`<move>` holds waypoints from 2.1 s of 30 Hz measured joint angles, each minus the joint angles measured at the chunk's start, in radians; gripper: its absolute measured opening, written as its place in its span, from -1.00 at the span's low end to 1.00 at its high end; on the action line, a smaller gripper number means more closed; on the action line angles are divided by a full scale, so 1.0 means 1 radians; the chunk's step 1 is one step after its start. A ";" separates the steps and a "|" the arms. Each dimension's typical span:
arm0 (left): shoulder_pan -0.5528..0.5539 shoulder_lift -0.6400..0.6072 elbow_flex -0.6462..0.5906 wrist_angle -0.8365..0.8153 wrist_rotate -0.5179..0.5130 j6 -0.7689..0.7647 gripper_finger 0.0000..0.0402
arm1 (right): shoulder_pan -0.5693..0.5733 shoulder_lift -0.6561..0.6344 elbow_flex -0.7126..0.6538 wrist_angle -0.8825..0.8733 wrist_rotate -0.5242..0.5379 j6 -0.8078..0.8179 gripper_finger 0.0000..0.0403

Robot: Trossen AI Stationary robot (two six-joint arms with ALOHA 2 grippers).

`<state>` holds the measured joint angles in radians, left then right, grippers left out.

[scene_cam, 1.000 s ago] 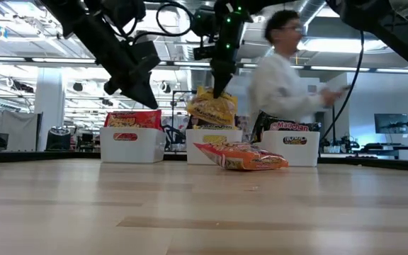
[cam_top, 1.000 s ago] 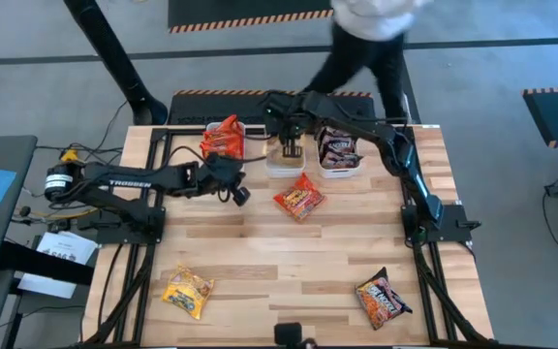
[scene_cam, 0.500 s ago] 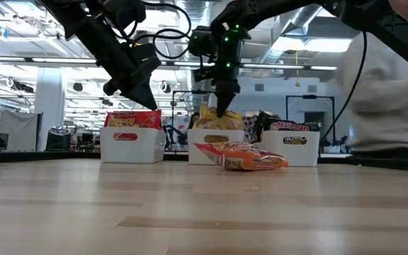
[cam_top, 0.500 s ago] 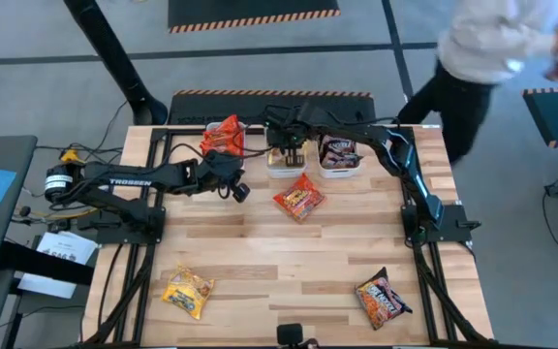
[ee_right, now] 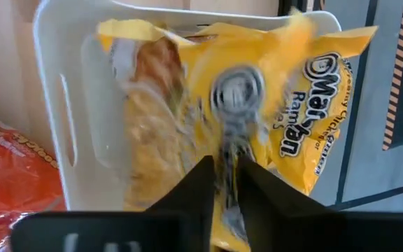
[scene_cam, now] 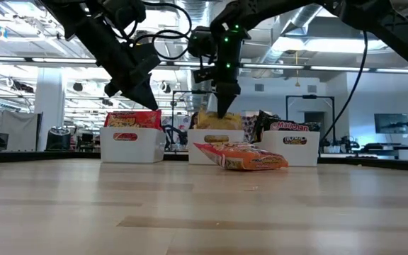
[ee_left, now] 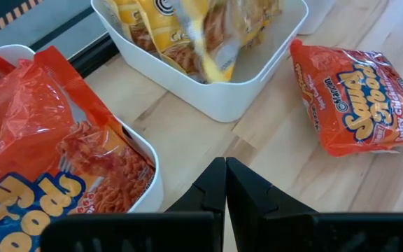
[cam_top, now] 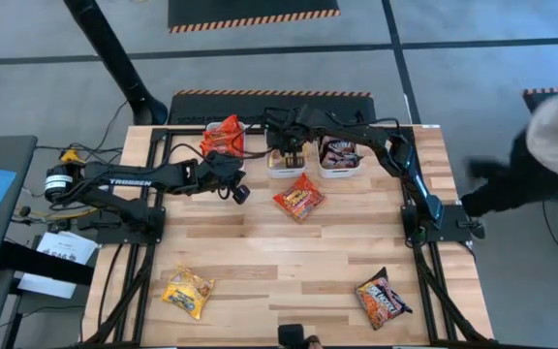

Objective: Sort Maruchan noodles
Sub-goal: Put the yellow noodle pack into the middle white bin, then put the orange noodle pack into the left white bin

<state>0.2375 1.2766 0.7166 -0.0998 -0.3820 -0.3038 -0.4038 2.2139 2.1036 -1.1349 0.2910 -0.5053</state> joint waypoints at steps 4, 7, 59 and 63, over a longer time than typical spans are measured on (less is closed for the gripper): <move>0.000 0.000 0.000 0.000 0.000 0.000 -1.00 | 0.000 0.000 0.000 0.001 0.000 0.034 -0.40; 0.000 0.000 0.000 0.000 0.005 0.000 -1.00 | 0.000 0.000 0.000 -0.007 0.000 0.064 -0.25; -0.002 -0.380 0.029 -0.355 0.114 0.023 -1.00 | 0.334 -0.257 -0.377 -0.348 -0.215 0.863 0.02; -0.002 -0.380 0.029 -0.356 0.114 0.033 -1.00 | 0.352 -0.379 -0.546 -0.241 -0.221 0.951 0.02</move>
<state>0.2359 0.8963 0.7456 -0.4553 -0.2680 -0.2706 -0.0516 1.8350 1.5581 -1.3762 0.0699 0.4462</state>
